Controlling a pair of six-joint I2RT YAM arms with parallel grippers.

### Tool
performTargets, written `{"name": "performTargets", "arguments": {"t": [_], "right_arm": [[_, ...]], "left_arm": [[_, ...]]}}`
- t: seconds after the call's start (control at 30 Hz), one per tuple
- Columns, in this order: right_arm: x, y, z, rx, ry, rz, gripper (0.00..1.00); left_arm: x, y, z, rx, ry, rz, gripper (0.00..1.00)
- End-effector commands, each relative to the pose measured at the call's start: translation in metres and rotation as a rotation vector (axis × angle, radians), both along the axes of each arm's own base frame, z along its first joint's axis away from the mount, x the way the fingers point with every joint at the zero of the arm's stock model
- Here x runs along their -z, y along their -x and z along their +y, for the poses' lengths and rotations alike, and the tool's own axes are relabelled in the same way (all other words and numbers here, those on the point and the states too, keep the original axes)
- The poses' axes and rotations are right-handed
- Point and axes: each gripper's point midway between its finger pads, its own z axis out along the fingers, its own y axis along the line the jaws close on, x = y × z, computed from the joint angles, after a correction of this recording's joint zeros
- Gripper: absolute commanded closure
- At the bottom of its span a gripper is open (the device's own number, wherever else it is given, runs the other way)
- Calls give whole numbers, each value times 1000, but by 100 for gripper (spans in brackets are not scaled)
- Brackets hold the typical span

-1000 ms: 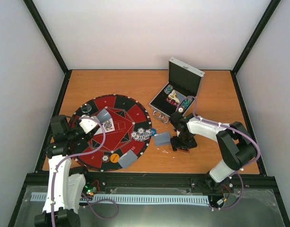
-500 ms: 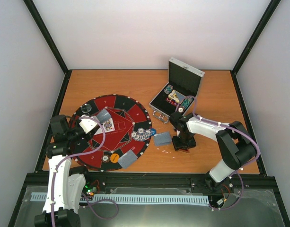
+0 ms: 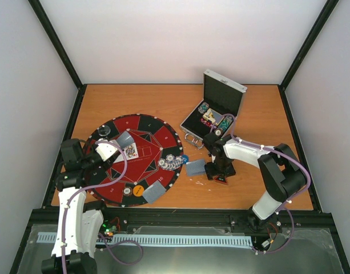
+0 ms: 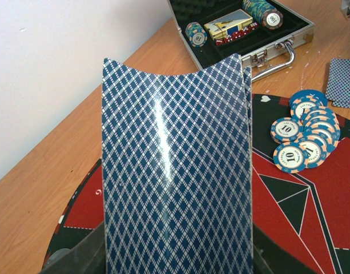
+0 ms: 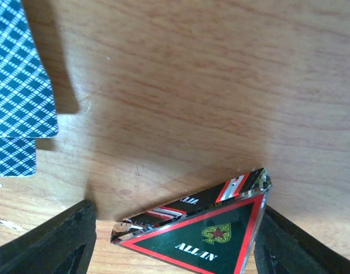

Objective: Distribute texas hold em gaming equipment

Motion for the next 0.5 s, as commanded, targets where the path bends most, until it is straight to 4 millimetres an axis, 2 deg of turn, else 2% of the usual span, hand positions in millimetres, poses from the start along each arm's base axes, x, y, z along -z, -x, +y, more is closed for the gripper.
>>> {"name": "performTargets", "arguments": {"t": [0.0,0.2,0.47], "right_arm": [[2,-2,-4,15,20,-1,27],[-1,4,-7,26,18,6,23],[2,7,-8,32,24,17,24]], "left_arm": [[-13,0,-2,16,9,-46,62],[-13,-1,-2,16,4,-49,62],[-14,-1,-2,17,5,-53,62]]}}
